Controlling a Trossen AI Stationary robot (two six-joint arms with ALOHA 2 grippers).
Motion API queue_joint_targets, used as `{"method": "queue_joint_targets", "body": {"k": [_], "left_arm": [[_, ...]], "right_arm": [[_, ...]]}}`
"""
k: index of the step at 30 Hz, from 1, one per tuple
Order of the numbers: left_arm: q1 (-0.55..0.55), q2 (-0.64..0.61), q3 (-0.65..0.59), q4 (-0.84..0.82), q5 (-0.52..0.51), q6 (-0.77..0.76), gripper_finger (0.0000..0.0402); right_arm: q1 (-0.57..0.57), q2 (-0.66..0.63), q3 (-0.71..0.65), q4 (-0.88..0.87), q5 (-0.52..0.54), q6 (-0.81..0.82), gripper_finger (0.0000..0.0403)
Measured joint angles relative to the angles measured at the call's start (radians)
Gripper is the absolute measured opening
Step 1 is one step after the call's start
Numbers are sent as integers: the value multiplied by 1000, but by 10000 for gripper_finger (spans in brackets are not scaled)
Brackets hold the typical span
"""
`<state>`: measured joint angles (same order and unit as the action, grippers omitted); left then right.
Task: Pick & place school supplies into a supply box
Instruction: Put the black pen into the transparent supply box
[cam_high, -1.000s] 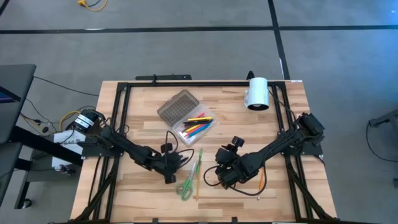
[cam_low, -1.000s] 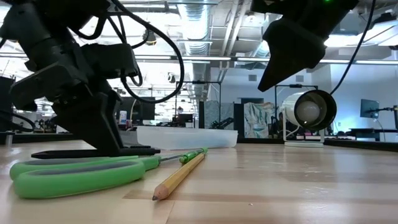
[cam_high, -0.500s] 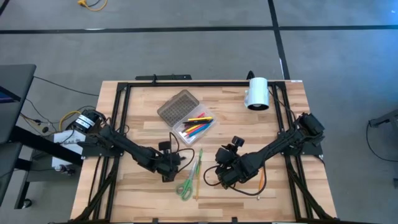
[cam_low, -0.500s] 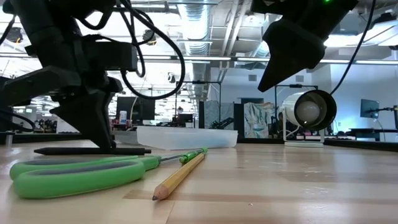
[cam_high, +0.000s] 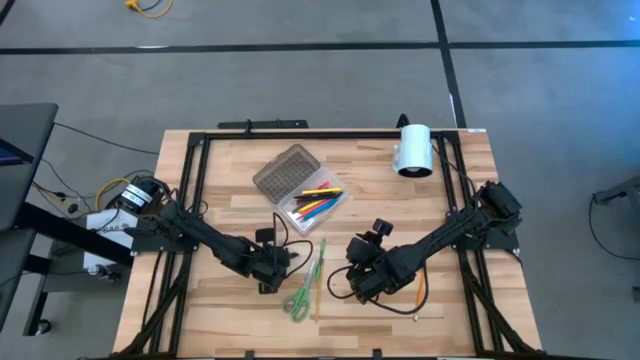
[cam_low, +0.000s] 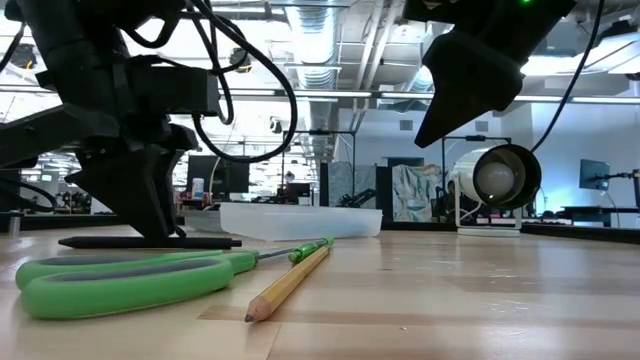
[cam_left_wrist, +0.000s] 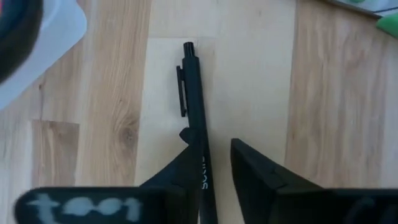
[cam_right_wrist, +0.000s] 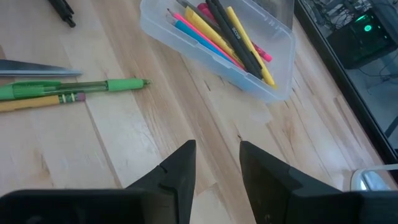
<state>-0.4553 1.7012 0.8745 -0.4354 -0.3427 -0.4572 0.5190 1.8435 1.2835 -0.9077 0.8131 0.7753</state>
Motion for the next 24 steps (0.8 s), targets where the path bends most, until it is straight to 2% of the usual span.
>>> {"method": "queue_joint_targets", "body": {"k": [5, 10, 24], "left_arm": [[1, 0, 0, -3, -2, 0, 119], [0, 0, 0, -38, -2, -14, 142], [10, 0, -4, -40, 9, -43, 135]], "right_arm": [[0, 0, 0, 0, 0, 0, 118], [0, 0, 0, 0, 0, 0, 118], [0, 0, 0, 2, 0, 0, 118]]}}
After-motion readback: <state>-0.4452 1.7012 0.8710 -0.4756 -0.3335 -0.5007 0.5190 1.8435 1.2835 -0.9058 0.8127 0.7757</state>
